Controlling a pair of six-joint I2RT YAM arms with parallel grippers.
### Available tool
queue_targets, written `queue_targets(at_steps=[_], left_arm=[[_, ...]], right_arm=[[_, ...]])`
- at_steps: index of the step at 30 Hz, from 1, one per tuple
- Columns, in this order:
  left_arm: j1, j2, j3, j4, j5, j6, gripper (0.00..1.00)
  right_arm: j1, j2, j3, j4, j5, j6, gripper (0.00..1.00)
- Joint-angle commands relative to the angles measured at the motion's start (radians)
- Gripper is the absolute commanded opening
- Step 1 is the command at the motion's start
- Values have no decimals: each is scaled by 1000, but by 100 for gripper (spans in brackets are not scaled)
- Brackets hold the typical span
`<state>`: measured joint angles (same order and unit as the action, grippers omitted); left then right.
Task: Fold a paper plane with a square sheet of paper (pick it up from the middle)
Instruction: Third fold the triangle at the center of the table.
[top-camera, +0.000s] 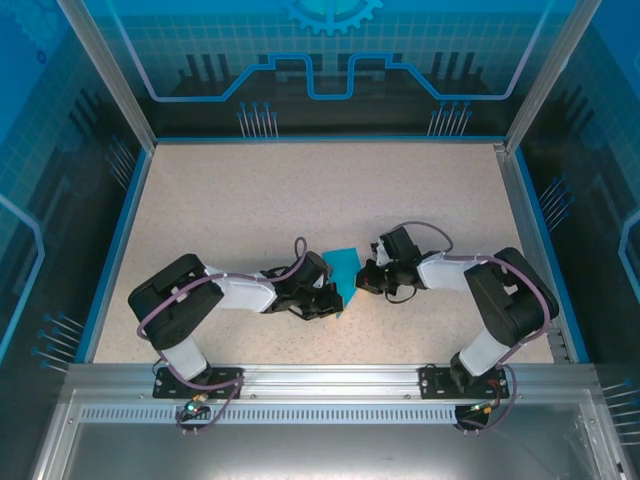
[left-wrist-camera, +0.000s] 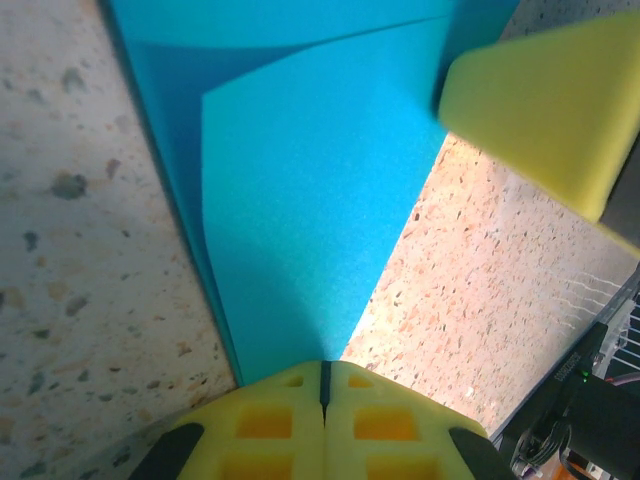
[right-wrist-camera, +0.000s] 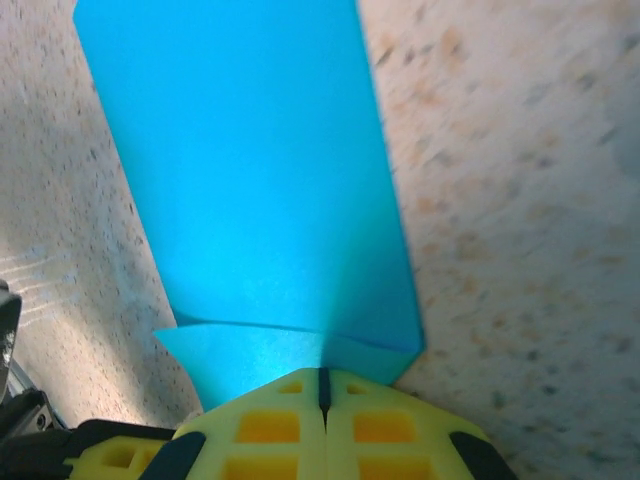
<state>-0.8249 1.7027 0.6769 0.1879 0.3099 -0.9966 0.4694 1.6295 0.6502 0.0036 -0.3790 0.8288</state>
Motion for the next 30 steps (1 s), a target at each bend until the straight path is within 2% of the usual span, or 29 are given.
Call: queue_targets(at_steps=[1,7,11,14,20,25,30], left_arm=[[-14,44,-59,-176,-44,-10,0],[-14,43,-48,-180,-42,-5,0],[-14,41,-43,-180,-43,-6,0],[-15,41,-40,-181,-43,-4,0],[-14,42,-37,-179,-43,-4,0],[-15,42,-39,-180,-43,-4,0],[-16,32,-49,-182,-42,-3,0]], right_arm=[[-76,34,11,-45,134,-31,0],[-105,-35,28,-61,131,-56,0],[-52,-156,25,-93,142,-72,0],[14,-183,19,-109,131,-61,0],[118,-107,10,-42,92,-7,0],[140,-11,38,-20,63,-6,0],[138,38,52,-71,114,1,0]])
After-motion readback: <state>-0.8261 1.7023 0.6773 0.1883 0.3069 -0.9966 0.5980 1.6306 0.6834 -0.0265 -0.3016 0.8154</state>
